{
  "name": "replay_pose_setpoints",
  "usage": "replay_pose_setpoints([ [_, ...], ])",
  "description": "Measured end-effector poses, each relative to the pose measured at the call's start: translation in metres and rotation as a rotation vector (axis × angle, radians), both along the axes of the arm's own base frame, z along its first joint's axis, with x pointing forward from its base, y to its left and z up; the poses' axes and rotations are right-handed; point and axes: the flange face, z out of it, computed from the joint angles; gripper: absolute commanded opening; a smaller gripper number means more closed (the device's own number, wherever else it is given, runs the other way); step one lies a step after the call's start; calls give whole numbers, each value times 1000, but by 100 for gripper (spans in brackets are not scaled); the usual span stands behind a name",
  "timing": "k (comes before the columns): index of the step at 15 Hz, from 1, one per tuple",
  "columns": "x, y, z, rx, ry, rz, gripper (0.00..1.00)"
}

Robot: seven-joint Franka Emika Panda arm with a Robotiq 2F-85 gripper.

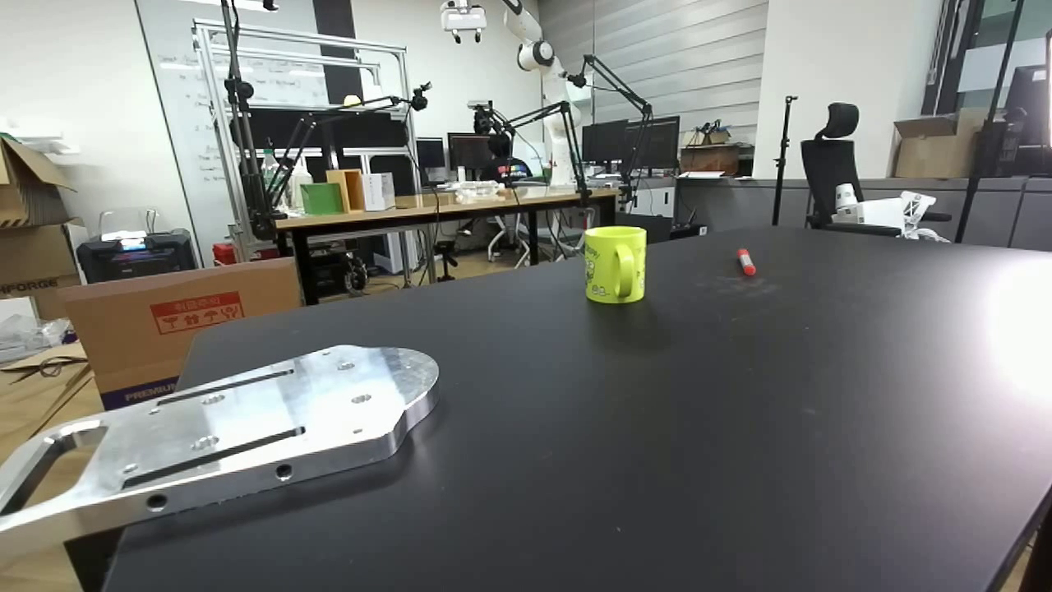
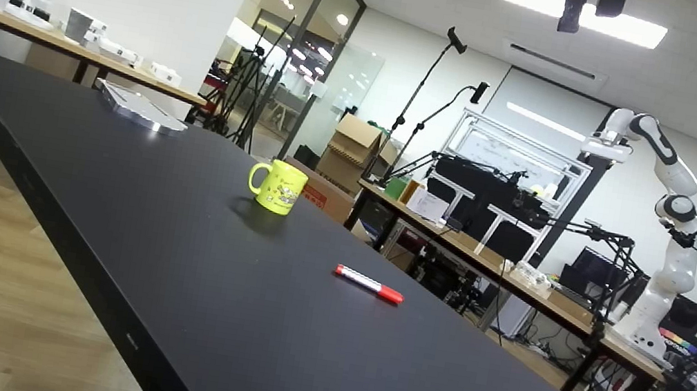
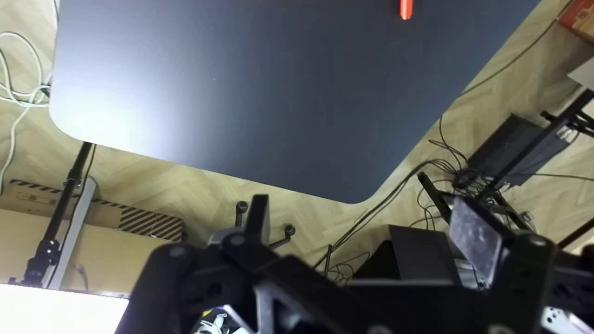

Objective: Pick up the marker and put it in the cup

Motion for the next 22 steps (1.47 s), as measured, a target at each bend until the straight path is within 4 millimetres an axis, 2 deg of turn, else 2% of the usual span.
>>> replay_pose_setpoints([
  [3,21,0,-7,-23,-108,-27,100],
  [5,45,4,-26,-33,-133,-40,100],
  [8,92,17,-69,-38,-88,-47,100],
  [11,139,38,-119,-37,-12,-23,100],
  [15,187,69,-178,-31,63,21,100],
  [18,211,89,-213,-20,98,48,100],
  [22,220,99,-250,18,151,58,100],
])
